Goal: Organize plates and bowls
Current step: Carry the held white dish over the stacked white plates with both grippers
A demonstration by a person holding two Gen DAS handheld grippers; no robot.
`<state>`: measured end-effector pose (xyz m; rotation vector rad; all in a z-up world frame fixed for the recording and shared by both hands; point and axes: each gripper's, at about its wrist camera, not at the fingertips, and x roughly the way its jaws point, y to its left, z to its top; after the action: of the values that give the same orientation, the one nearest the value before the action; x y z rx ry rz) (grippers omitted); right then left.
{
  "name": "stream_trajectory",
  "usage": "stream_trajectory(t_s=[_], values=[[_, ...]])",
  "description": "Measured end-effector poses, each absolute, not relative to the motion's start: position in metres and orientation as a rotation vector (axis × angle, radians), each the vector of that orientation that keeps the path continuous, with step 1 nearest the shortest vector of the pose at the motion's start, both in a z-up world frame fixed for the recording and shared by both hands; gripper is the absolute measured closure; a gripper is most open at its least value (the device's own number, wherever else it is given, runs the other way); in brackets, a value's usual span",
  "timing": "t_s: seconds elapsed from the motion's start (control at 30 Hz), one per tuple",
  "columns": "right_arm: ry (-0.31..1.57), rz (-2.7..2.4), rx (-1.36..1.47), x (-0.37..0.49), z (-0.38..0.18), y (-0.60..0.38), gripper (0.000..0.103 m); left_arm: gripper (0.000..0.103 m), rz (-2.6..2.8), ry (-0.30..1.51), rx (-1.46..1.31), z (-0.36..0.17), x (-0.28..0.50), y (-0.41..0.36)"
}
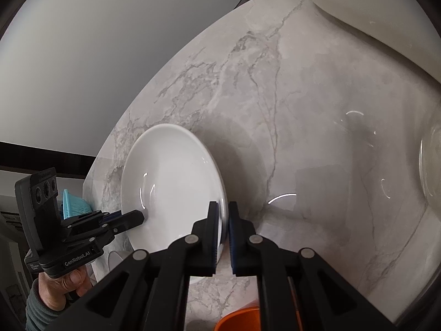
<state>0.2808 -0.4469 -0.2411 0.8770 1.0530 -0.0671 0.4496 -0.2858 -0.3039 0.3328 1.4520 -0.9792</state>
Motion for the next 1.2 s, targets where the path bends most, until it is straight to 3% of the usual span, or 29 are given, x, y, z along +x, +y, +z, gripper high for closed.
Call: stream_trajectory(t_s=[0.53, 0.9, 1.2], values=[[0.988, 0.031, 0.84, 0.238, -0.18, -0.401, 0.094, 0.093, -0.934, 1.38, 0.31, -0.221, 0.392, -0.216], [0.98, 0.069, 0.802, 0.148, -0.159, -0.34, 0.093, 0.093, -0.939, 1.348, 0.298, -0.19, 0.283, -0.146], [1.01, 0.044, 0.821, 0.063, -0.176, -0.289, 0.093, 0.093, -0.991, 1.354, 0.288, -0.192, 0.194, -0.098]])
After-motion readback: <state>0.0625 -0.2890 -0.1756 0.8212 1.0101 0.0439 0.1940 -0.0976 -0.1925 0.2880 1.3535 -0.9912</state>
